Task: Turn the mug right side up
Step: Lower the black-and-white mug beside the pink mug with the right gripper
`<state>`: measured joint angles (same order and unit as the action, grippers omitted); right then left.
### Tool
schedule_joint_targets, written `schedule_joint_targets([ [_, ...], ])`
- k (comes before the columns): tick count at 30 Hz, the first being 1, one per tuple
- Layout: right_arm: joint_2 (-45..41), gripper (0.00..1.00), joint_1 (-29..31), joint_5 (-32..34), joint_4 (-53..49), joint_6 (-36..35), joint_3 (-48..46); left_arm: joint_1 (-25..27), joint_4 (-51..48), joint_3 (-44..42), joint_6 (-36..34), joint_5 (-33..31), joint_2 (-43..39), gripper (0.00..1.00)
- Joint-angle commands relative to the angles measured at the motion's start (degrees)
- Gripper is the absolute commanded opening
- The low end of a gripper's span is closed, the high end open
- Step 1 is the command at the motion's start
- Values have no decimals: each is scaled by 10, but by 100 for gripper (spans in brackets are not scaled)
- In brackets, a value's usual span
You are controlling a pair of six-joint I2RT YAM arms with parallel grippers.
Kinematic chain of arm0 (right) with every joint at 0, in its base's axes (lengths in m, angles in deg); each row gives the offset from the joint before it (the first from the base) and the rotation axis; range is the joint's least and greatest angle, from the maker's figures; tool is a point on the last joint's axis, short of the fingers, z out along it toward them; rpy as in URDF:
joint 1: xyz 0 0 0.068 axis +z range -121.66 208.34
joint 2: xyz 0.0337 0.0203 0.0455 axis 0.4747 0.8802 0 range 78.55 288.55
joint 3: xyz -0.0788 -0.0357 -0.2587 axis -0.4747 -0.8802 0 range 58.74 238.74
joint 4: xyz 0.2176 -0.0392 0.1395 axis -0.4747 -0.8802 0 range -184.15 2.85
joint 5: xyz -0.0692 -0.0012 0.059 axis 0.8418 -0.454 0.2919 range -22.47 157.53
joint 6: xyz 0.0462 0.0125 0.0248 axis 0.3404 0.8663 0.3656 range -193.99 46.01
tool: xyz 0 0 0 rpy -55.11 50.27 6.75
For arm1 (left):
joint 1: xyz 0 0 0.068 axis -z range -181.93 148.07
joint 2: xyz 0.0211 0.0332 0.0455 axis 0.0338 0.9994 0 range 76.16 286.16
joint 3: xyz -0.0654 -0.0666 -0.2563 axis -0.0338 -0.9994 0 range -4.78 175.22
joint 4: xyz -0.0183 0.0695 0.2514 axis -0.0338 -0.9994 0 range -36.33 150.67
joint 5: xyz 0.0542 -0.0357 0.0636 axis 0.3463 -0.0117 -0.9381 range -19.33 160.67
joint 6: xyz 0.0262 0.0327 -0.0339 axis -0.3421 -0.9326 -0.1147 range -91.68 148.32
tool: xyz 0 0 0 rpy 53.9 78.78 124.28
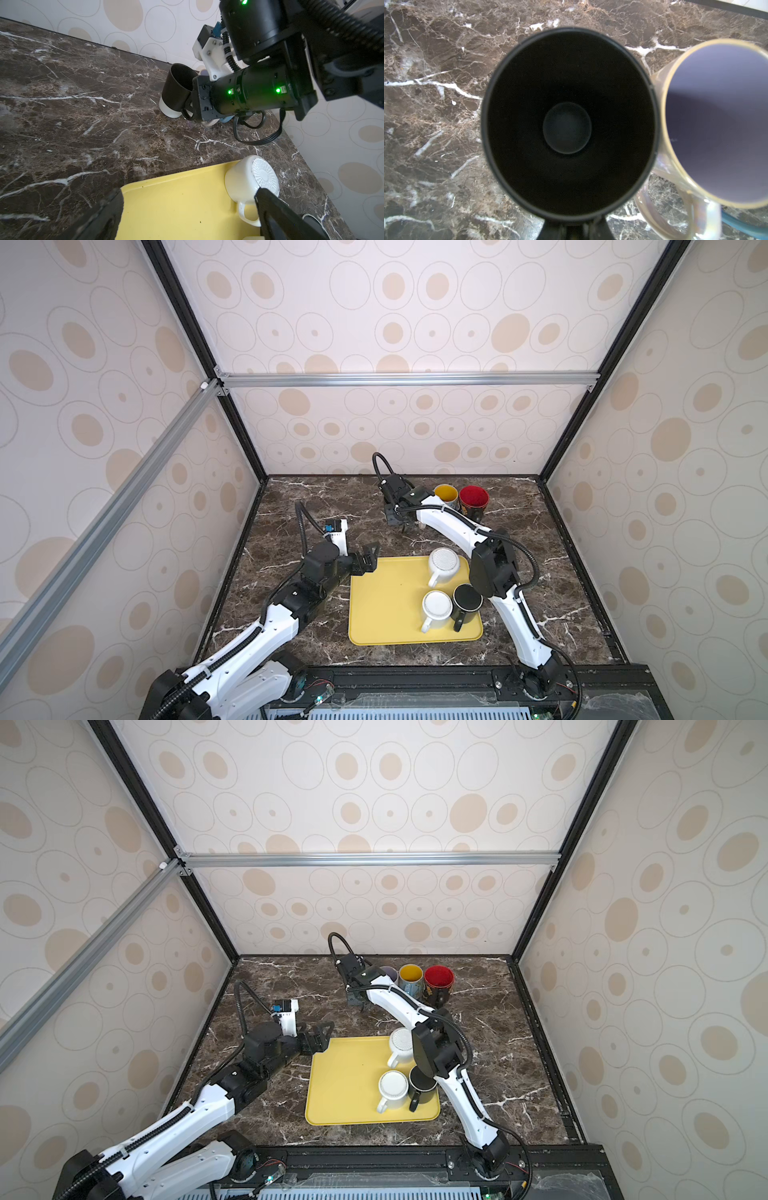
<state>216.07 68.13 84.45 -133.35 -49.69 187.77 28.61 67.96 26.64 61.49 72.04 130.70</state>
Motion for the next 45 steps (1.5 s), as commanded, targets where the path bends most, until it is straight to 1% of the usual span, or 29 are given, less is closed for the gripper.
schedule_joint_targets([
  [1, 9, 0, 2, 38, 1, 1, 48, -6, 14, -1, -11, 2, -6, 100],
  [4, 15, 0, 3, 55, -5, -2, 55, -7, 18, -4, -13, 1, -8, 100],
  [8, 23, 0, 6, 56, -4, 3, 61, -8, 26, -14, -13, 5, -8, 100],
  [11, 40, 1, 6, 62, -24, 9, 86, -9, 30, -18, -15, 9, -8, 100],
  [18, 50, 16, 12, 64, -34, 24, 94, -16, 43, -25, -18, 32, -7, 100],
  [23, 47, 25, 15, 65, -38, 27, 95, -18, 46, -27, -20, 35, -7, 100],
  [25, 45, 30, 16, 68, -41, 27, 95, -19, 45, -27, -21, 35, -10, 100],
  [28, 39, 40, 18, 69, -51, 30, 94, -19, 41, -25, -22, 37, -13, 100],
  [32, 10, 47, 20, 69, -51, 32, 72, -20, 38, -19, -23, 41, -12, 100],
  [37, -40, 52, 23, 52, -35, 30, 31, -20, 34, -9, -21, 48, -7, 100],
  [41, -77, 53, 29, 51, -38, 21, 3, -20, 29, -3, -16, 49, -5, 100],
  [45, -125, 49, 30, 54, -30, 9, -37, -20, 18, 10, -19, 41, 15, 100],
])
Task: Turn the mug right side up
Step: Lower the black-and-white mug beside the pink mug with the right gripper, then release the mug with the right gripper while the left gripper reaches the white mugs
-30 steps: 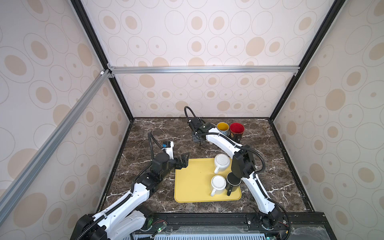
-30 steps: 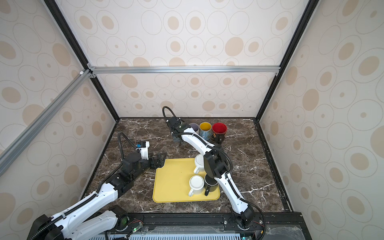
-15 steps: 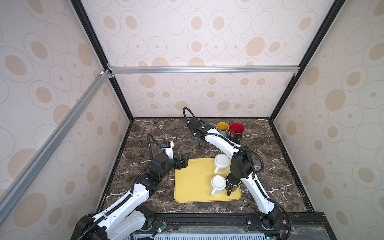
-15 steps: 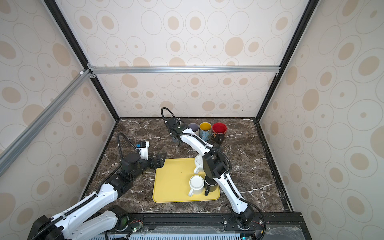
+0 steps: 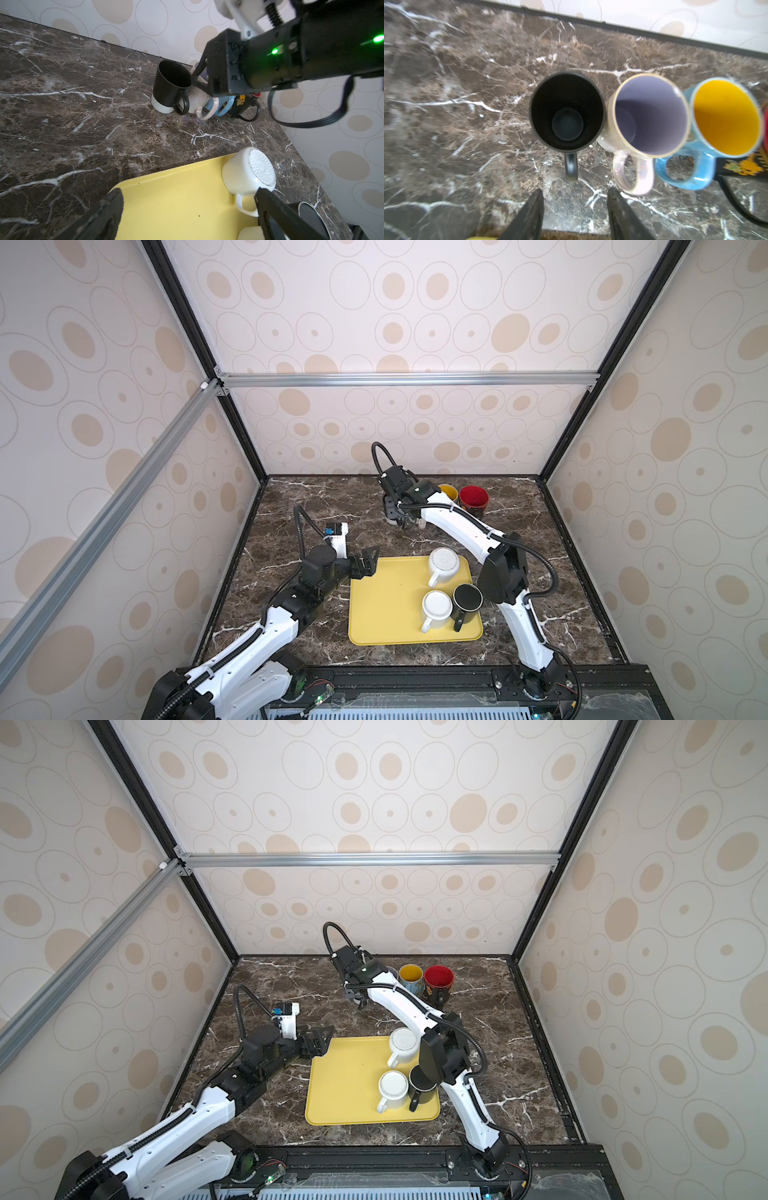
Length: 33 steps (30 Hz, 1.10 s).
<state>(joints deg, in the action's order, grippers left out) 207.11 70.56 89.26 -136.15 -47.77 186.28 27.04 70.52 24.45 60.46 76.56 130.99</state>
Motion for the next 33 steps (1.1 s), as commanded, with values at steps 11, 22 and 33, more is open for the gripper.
schedule_joint_targets([
  [11, -202, 46, 14, -44, 101, -30, -232, 2, -58, 98, -12, 0, 113, 100],
  [22, -350, 45, 24, -36, 103, -26, -412, 104, -150, 120, -26, -76, 62, 99],
  [33, -449, 45, 22, 24, 59, -55, -476, 200, -214, 102, -21, -90, 21, 92],
])
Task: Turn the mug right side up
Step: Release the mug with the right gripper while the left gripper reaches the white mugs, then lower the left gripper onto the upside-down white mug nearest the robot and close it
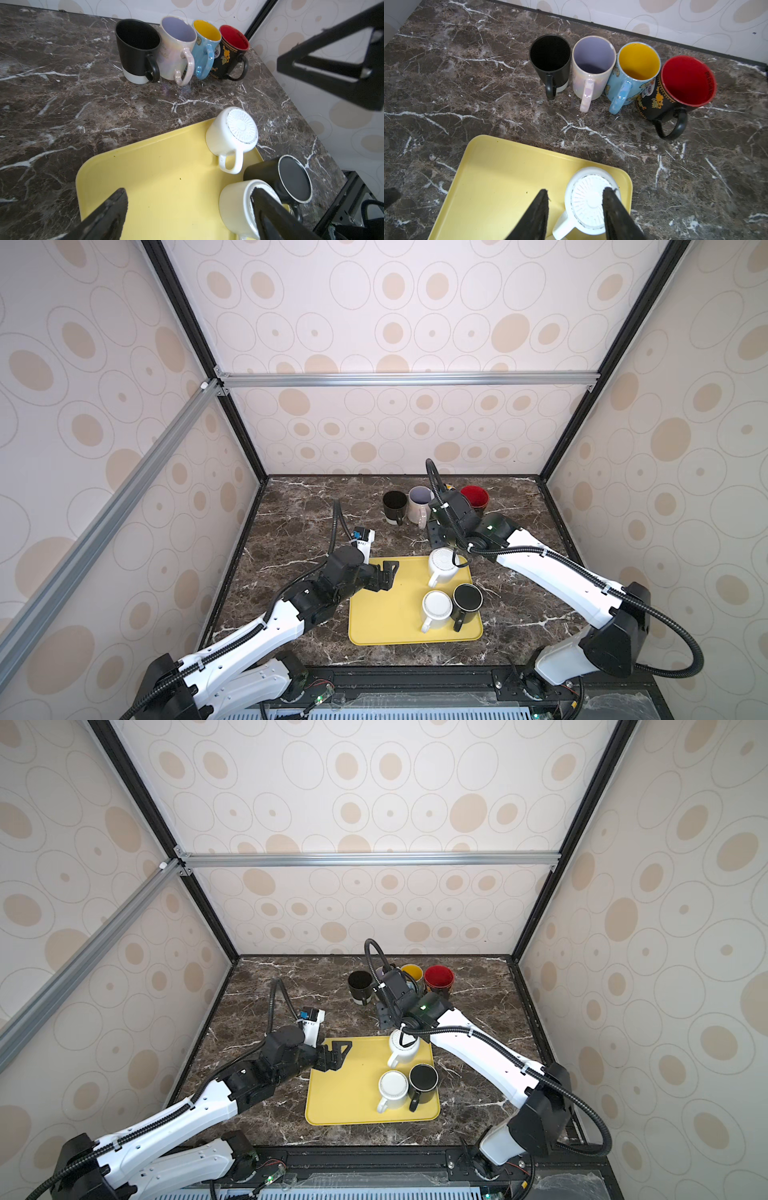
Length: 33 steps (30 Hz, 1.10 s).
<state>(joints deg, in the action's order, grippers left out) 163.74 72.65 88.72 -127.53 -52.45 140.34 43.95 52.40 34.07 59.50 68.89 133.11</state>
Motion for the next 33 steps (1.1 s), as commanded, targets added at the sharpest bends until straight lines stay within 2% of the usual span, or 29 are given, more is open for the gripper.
schedule_joint_targets([
  [1, -21, 45, 1, 33, -27, -6, -22, 48, -39, 9, -22, -15, 1, 92],
  [5, -33, 45, -5, 33, -27, 3, -36, 93, -74, 23, -41, -15, 17, 85],
  [7, -36, 45, -7, 33, -27, 5, -43, 118, -89, 27, -39, -20, 34, 77],
  [10, -39, 44, -11, 35, -33, 11, -52, 151, -99, 29, -24, -20, 64, 73],
  [18, -76, 44, -28, 15, -33, 28, -85, 235, -59, 39, -6, -53, 128, 80],
  [24, -103, 43, -32, 17, -36, 33, -106, 259, -54, 66, -7, -74, 198, 79],
  [33, -119, 43, -36, 14, -28, 40, -126, 259, -37, 97, -20, -82, 255, 77],
])
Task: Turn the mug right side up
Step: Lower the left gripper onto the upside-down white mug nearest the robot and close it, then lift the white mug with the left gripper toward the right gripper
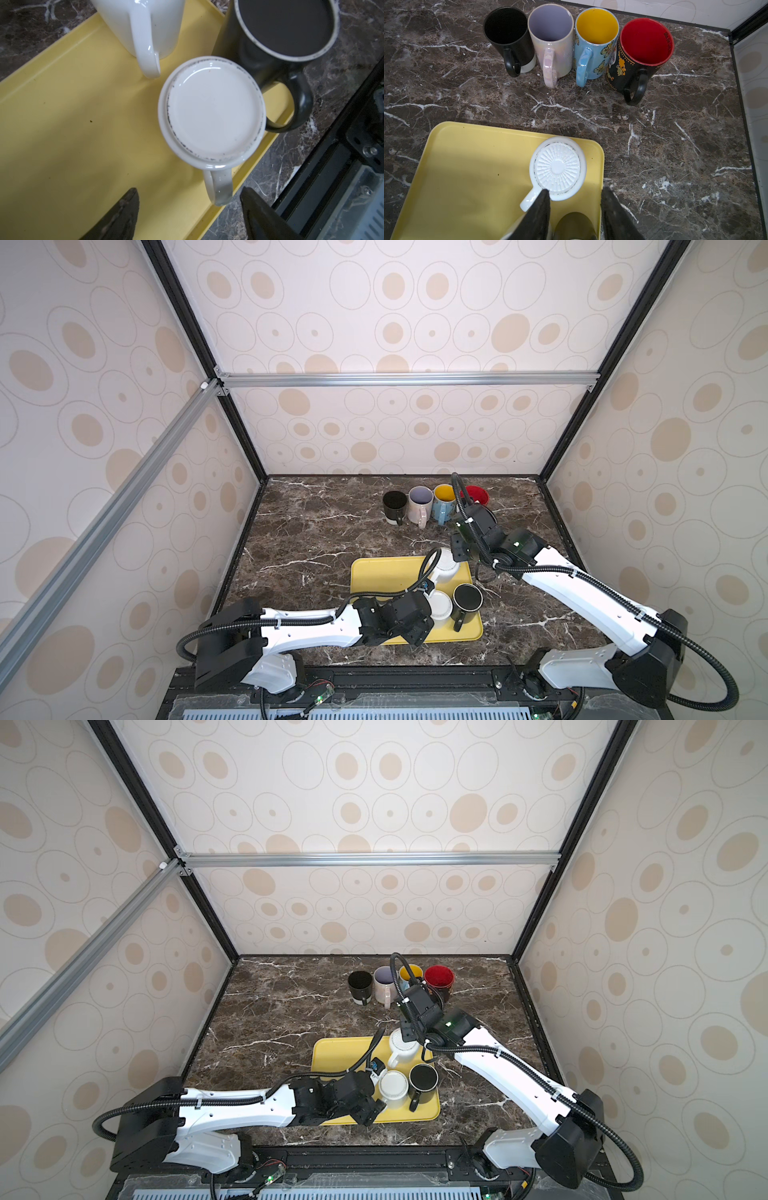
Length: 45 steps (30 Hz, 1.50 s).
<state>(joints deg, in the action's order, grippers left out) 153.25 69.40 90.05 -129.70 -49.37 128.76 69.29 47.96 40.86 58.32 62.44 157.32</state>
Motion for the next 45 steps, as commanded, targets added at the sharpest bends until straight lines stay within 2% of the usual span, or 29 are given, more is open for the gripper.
schedule_joint_targets([
  [1, -14, 43, -4, -1, -5, 10, -12, 6, 8, 30, -10, -18, 17, 77],
  [7, -5, 43, -6, -10, 4, 13, -20, 6, 2, 37, -30, -7, 40, 76],
  [11, -5, 43, -6, -11, 13, 18, -28, 6, 7, 45, -35, 7, 62, 67],
  [25, -13, 43, -12, -16, 25, 22, -46, 2, 11, 73, -39, 16, 102, 45],
  [28, -14, 42, -12, -19, 24, 19, -44, 0, 7, 74, -40, 14, 101, 37],
  [31, -17, 41, -12, -26, 28, 17, -48, -1, 2, 75, -37, 4, 99, 25],
  [37, -27, 40, -12, -34, 36, 21, -60, -6, 3, 68, -33, -1, 89, 16],
  [40, -27, 39, -13, -36, 37, 21, -59, -8, 0, 66, -29, -11, 82, 1],
  [45, -29, 37, -12, -38, 38, 21, -61, -12, -1, 51, -22, -35, 57, 0],
])
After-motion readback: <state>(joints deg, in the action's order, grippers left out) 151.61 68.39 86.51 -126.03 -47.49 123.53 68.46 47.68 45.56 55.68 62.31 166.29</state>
